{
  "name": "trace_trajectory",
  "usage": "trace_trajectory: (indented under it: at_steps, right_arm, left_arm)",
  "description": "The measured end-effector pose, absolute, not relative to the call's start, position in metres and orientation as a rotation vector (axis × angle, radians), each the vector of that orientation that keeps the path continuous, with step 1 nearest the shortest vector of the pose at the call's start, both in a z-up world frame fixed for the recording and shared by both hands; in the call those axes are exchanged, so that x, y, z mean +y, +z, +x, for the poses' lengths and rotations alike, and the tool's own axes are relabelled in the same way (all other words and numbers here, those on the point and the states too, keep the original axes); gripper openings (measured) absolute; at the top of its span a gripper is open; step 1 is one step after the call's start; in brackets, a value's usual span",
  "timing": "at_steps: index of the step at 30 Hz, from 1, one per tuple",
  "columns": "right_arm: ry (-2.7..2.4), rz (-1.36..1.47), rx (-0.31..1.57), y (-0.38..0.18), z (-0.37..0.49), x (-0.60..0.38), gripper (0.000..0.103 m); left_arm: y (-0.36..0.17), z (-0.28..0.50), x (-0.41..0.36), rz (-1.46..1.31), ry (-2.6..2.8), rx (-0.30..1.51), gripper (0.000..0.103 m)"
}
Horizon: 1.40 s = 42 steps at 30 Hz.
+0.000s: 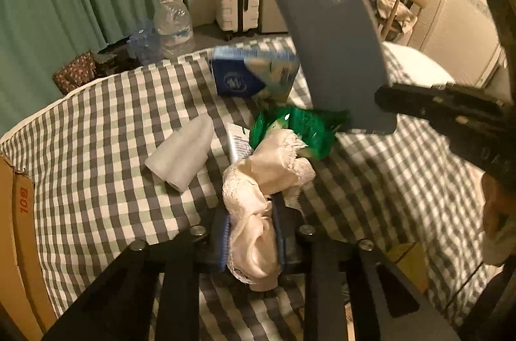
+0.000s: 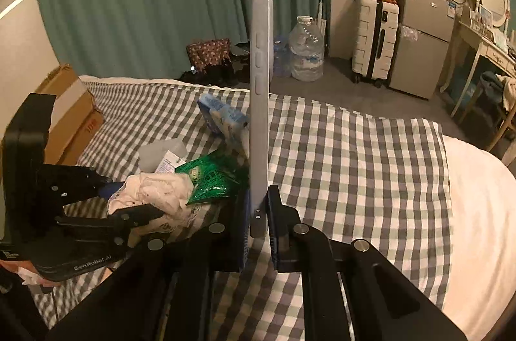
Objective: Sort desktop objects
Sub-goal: 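Grasp the light blue phone case with the right tool while the left tool grasps the lace cloth, then carry the phone case and lace cloth with both tools over the cardboard box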
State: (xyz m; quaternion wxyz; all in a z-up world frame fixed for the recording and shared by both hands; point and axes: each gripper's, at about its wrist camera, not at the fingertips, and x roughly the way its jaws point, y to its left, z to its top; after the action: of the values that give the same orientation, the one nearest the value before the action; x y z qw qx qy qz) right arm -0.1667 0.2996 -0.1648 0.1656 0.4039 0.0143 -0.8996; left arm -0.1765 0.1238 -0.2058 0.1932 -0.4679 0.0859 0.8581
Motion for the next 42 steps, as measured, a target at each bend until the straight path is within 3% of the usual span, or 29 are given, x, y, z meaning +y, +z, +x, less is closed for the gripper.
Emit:
trace_trajectory:
  at_steps: [3,21,42]
  right_arm:
    - [-2.567,1.138,0.018,-0.162,-0.165,0.3,0.01]
    - [-2.704,1.071,-0.122,-0.123,-0.137,0.321,0.01]
    - [-2.882,0.889,-0.032,-0.055,-0.085,0.296,0.01]
  left_arm:
    - [-0.195,-0.17,0.122,-1.267,2.422,0.23,0.015]
    - [-0.116,-0.145,0.099,-1.032,2.514,0.147,0.015]
    - [-0.04,-0.108,0.061,-0.793,2.613,0.057,0.015]
